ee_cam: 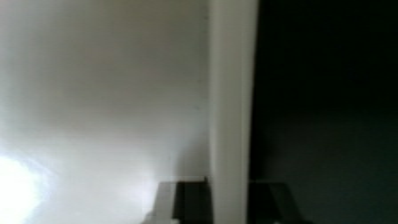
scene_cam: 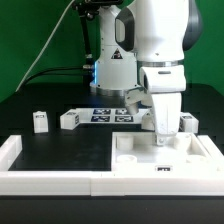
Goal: Assemble one leg
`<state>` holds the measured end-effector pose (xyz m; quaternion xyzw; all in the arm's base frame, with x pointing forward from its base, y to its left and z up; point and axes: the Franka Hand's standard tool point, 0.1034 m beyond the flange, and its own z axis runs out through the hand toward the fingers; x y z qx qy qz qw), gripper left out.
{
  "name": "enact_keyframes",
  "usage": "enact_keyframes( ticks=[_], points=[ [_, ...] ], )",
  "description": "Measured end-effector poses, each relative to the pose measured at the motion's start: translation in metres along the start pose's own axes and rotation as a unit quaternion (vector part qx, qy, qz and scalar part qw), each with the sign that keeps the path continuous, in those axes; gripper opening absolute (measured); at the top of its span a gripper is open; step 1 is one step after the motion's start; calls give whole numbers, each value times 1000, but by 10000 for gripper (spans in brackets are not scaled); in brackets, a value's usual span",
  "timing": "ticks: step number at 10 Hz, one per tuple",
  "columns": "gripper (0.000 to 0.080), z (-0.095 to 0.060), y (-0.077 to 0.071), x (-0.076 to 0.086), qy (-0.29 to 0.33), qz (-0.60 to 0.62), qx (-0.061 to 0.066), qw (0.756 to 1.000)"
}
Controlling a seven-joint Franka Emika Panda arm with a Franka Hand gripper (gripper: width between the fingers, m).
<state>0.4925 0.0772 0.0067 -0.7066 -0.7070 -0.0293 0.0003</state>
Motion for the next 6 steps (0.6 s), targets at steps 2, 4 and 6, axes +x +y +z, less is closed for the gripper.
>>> enact_keyframes(
  ticks=[2, 4, 6],
  points=[
    [61, 0, 1, 0, -1, 0, 4, 1000],
    [132, 0, 0, 0, -2, 0, 5, 1000],
    [275, 0, 0, -1, -2, 0, 5, 1000]
  ],
)
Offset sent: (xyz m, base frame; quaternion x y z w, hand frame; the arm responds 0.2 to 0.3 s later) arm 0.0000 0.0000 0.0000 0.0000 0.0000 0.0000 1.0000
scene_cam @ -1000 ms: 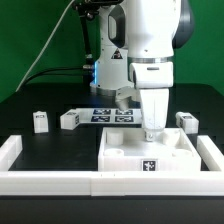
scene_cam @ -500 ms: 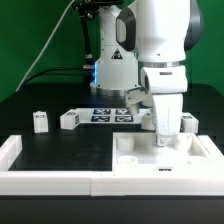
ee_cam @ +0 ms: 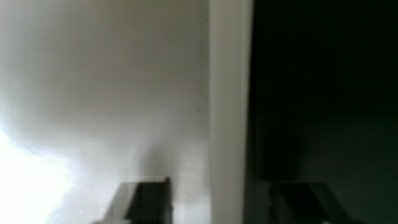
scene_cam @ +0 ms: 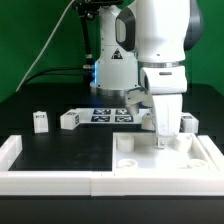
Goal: Assemble one leg
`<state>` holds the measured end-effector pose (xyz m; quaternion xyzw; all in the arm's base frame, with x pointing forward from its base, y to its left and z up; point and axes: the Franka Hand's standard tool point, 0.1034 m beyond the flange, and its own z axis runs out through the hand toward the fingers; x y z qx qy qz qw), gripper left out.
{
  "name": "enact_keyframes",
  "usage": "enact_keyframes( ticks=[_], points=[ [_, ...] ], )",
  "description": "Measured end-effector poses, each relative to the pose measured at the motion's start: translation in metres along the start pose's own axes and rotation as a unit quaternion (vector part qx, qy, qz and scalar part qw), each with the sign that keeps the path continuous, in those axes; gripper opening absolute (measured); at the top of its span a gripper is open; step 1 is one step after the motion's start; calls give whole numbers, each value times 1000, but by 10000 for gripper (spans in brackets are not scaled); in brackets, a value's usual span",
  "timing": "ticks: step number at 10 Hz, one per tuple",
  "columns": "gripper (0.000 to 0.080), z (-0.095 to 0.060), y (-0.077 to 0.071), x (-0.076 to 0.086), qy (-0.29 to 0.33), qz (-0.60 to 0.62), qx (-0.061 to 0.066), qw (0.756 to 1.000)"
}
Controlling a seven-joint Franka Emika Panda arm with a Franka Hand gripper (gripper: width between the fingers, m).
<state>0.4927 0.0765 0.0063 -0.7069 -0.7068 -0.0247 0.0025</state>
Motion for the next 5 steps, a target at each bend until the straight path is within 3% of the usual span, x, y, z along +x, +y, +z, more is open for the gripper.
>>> enact_keyframes(
  ticks=[1, 2, 3, 5],
  points=[
    [436, 0, 0, 0, 0, 0, 0, 1000],
    [436, 0, 0, 0, 0, 0, 0, 1000],
    [590, 0, 0, -1, 0, 1, 0, 1000],
    [646, 0, 0, -1, 0, 1, 0, 1000]
  ],
)
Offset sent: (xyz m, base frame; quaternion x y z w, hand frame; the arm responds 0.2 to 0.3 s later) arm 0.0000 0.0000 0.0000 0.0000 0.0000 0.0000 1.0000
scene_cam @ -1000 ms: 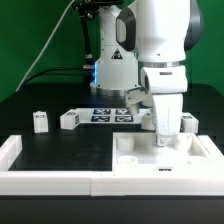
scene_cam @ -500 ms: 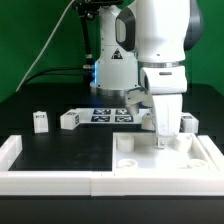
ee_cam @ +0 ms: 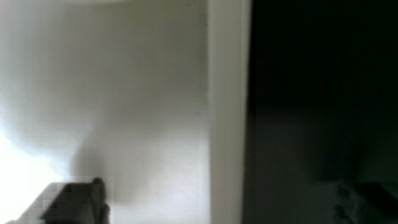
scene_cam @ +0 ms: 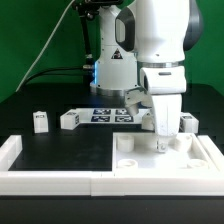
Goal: Assemble one leg
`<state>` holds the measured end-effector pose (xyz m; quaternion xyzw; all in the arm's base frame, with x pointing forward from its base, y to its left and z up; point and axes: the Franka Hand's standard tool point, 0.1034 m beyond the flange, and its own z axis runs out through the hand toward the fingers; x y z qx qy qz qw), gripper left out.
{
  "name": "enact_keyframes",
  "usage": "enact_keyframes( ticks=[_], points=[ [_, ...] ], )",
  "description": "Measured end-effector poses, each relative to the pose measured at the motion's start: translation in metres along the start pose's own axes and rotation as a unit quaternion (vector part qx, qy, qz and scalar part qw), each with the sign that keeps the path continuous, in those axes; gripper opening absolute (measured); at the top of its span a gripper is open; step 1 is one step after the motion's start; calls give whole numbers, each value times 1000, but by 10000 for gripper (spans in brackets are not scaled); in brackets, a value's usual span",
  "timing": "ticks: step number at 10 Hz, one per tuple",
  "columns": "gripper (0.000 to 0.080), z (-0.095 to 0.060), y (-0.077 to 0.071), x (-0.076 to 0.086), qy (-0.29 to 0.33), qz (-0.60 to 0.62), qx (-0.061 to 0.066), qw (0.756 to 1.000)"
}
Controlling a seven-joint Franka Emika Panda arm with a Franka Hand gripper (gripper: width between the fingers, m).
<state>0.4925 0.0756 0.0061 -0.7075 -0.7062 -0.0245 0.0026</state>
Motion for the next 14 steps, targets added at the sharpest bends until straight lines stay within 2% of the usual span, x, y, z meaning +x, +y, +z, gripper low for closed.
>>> enact_keyframes(
  ticks=[2, 6, 7, 10, 13, 14],
  points=[
    [649, -2, -1, 1, 0, 14, -1, 1000],
    [649, -40, -23, 14, -6, 114, -16, 993],
    [649, -44, -29, 17, -7, 148, -17, 989],
    [649, -42, -29, 17, -6, 170, -16, 985],
    [649, -42, -30, 19, 1, 312, -14, 950],
    [649, -41, -37, 21, 8, 409, -12, 913]
  ],
)
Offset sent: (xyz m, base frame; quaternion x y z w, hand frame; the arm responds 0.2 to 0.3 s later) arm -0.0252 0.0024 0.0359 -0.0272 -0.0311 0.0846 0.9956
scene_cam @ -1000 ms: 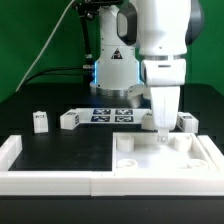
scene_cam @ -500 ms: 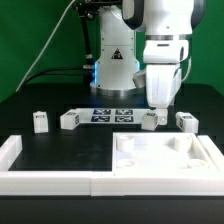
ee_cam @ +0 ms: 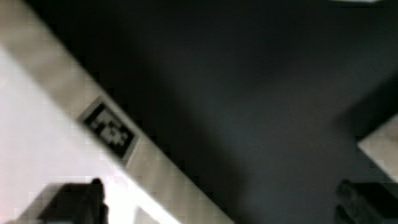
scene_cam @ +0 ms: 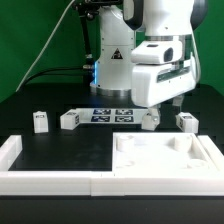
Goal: Assemble one leg
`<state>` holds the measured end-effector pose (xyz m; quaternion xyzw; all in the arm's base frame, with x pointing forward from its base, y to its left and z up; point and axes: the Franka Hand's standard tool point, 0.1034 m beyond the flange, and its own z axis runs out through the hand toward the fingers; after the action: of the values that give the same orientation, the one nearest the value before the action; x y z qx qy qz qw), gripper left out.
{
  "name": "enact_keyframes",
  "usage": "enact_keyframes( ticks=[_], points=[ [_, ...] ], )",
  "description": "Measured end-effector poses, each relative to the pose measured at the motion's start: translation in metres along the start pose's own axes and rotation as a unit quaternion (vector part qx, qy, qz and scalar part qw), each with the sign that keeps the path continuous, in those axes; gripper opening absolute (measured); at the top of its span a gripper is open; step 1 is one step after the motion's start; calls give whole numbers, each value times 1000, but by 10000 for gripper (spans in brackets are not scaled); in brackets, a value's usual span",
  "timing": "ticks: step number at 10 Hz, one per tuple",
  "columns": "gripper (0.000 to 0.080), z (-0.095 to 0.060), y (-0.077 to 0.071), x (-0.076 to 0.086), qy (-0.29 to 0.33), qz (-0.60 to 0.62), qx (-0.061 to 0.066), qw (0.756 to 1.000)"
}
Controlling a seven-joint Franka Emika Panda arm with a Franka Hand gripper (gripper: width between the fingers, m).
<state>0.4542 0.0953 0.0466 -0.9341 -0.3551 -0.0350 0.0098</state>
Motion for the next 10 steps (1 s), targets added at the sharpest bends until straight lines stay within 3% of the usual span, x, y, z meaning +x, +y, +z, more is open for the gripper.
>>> enact_keyframes(
  ticks=[2, 5, 7, 10],
  points=[
    [649, 3, -17, -5, -6, 157, 12, 988],
    [649, 6, -49, 6, -12, 312, 21, 950],
    [649, 9, -66, 12, -17, 295, 24, 955],
    [649, 10, -66, 12, -31, 292, 27, 956]
  ],
)
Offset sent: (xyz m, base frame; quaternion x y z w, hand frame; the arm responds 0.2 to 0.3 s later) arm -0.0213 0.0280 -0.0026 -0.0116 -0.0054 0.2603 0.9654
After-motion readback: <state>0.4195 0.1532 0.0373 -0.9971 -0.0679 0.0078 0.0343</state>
